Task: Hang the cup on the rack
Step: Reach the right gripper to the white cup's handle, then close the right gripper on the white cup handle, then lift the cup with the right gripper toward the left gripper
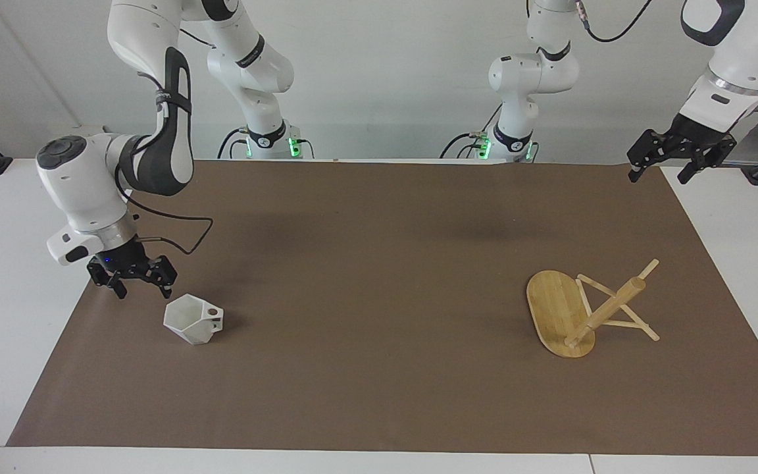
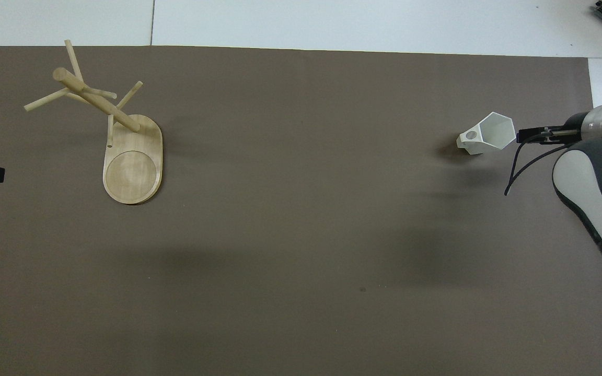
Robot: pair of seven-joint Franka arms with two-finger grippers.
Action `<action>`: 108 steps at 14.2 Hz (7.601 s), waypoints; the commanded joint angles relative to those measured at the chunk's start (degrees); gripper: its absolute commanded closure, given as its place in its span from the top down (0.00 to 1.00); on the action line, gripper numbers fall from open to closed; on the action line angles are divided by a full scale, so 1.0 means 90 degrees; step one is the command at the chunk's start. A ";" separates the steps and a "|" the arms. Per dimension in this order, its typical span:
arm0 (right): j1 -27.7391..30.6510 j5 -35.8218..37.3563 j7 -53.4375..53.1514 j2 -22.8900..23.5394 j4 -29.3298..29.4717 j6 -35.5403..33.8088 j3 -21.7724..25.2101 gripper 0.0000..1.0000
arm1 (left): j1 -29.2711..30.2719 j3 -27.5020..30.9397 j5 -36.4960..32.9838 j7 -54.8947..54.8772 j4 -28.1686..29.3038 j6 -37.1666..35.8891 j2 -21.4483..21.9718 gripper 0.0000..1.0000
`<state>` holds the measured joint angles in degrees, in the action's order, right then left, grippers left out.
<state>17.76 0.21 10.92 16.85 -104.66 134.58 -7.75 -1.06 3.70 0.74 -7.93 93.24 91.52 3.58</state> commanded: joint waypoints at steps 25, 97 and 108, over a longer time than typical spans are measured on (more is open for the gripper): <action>-0.0137 -0.0034 0.0056 0.0794 0.0906 -0.0402 -0.0048 0.71 | 0.0020 0.0019 0.0005 0.0051 0.0177 -0.0276 0.0188 1.00; -0.2490 -0.4936 -0.4476 -0.0232 0.1355 0.1073 -0.1776 0.00 | -0.1492 -0.0225 0.0005 -0.3461 0.0732 0.1196 0.0324 1.00; -0.2549 -0.4312 -0.3206 -0.0310 0.1277 -0.0744 -0.1776 0.00 | -0.1679 -0.0294 0.1155 -0.5066 0.0324 0.1638 -0.0368 1.00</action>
<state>-5.60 -40.07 -19.37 14.77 -93.11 129.61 -23.47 -15.56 0.38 7.54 -52.28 98.01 105.52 2.14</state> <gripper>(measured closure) 0.965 0.000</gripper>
